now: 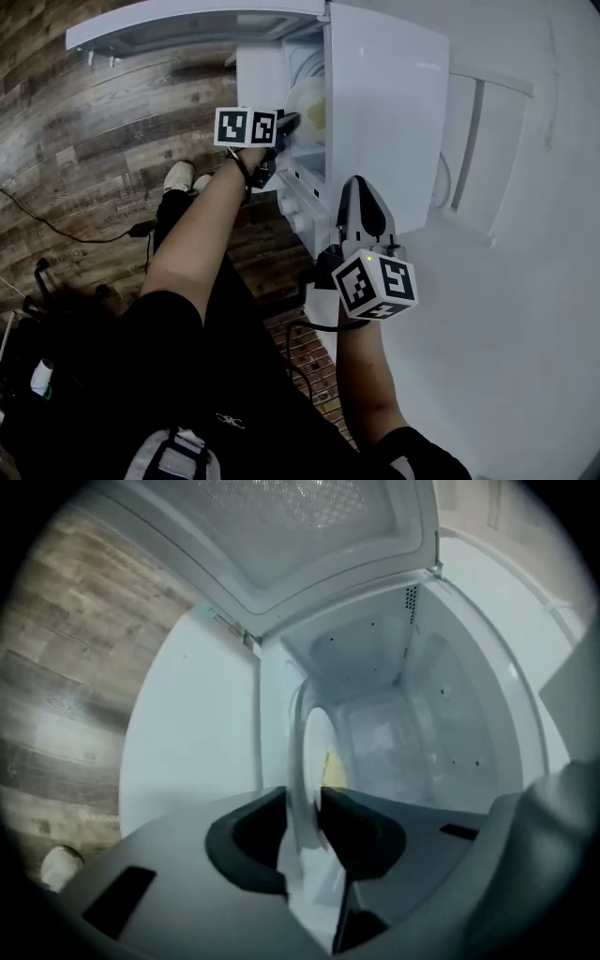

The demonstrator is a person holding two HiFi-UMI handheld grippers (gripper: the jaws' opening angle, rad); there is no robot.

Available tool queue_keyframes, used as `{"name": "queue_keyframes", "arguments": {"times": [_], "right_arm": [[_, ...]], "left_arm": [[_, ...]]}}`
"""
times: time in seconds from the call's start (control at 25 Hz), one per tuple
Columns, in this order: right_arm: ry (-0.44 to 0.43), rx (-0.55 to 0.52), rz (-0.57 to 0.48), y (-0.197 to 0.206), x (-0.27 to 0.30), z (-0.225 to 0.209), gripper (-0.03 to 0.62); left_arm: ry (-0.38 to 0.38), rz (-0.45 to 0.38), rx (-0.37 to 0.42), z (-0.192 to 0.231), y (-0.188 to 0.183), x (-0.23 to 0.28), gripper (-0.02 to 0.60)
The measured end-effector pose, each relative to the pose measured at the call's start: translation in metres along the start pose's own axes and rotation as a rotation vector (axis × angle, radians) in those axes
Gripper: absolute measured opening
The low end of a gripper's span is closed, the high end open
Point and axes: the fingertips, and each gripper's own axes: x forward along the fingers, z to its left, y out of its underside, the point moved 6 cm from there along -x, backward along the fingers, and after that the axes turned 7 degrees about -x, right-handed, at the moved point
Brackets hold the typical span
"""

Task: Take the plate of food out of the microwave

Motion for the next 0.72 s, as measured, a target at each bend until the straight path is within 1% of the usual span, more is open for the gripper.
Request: {"name": "queue_keyframes", "arguments": {"times": [0.08,0.16,0.36,0.48,0.6,0.68,0.72], "right_arm": [[0.0,-0.008,0.004,0.0,0.001,0.001,0.014],[0.002,-0.012,0.007,0.0,0.002,0.0,0.014],[0.011,-0.014,0.012,0.0,0.001,0.002,0.014],[0.016,-0.017,0.01,-0.002,0.0,0.004,0.014],[0.024,-0.022,0.013,-0.005,-0.006,0.006,0.014],[0.028,-0.003,0.017,-0.008,-0.012,0.007,0.014],[0.024,0.025,0.017,-0.01,-0.015,0.009,0.014]], "left_arm": [[0.039,-0.006,-0.003,-0.005,-0.001,-0.004,0.039],[0.054,-0.008,-0.018,-0.006,0.0,-0.007,0.032],[0.1,-0.048,-0.117,0.0,0.002,-0.023,0.011],[0.1,-0.086,-0.124,0.001,0.002,-0.041,0.011],[0.125,-0.126,-0.168,-0.007,0.004,-0.063,0.011],[0.138,-0.144,-0.198,-0.015,0.006,-0.081,0.011],[0.139,-0.151,-0.209,-0.019,0.007,-0.091,0.011]]}}
